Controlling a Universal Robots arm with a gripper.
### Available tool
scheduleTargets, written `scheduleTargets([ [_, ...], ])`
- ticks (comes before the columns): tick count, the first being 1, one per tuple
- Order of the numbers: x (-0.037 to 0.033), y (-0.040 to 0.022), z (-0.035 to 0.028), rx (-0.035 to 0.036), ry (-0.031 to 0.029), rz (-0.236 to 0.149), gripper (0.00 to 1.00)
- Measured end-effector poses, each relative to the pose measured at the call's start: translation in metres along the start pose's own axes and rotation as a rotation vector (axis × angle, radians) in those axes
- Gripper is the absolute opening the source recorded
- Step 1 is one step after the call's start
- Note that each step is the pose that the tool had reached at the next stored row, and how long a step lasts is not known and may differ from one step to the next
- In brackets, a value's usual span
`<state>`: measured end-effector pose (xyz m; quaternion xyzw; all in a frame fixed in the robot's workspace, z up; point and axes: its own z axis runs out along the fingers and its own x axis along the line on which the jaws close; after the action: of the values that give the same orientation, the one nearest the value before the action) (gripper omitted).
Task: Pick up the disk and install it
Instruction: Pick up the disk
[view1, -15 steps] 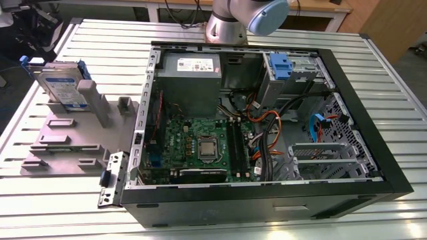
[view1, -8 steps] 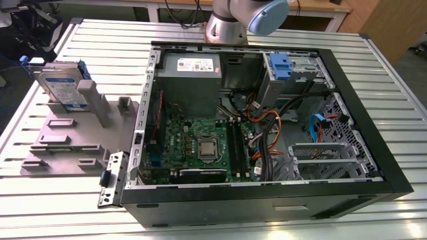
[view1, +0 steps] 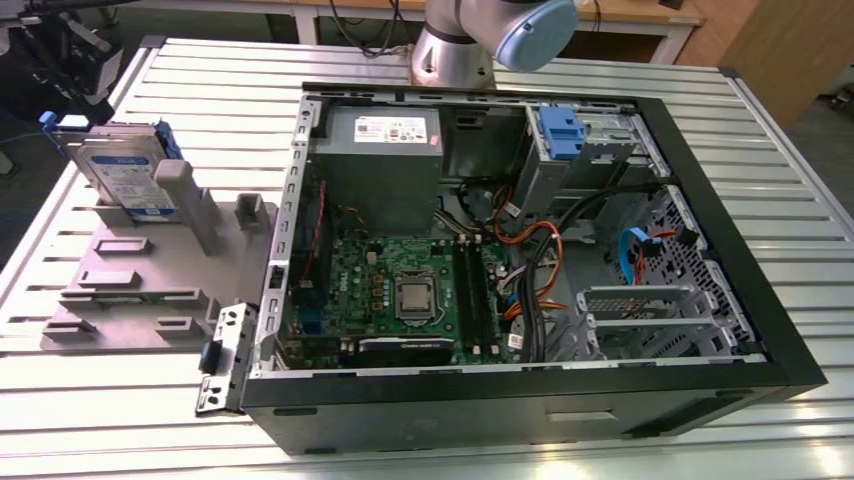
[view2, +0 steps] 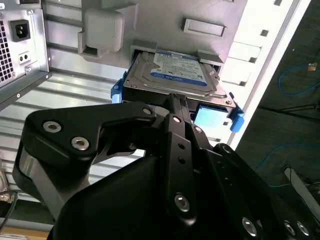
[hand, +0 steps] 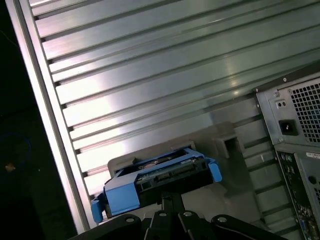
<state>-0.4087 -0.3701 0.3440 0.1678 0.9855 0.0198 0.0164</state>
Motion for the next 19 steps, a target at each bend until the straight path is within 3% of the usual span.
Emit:
scheduleTargets([
  [8,0.0000,0.0000,-0.0001,0.0003,-0.0004,0.007,0.11],
  [15,0.0000,0.0000,0.0001,0.0032,-0.0054,0.122,0.11],
  [19,0.0000,0.0000,0.0001,0.0033,-0.0055,0.124,0.11],
])
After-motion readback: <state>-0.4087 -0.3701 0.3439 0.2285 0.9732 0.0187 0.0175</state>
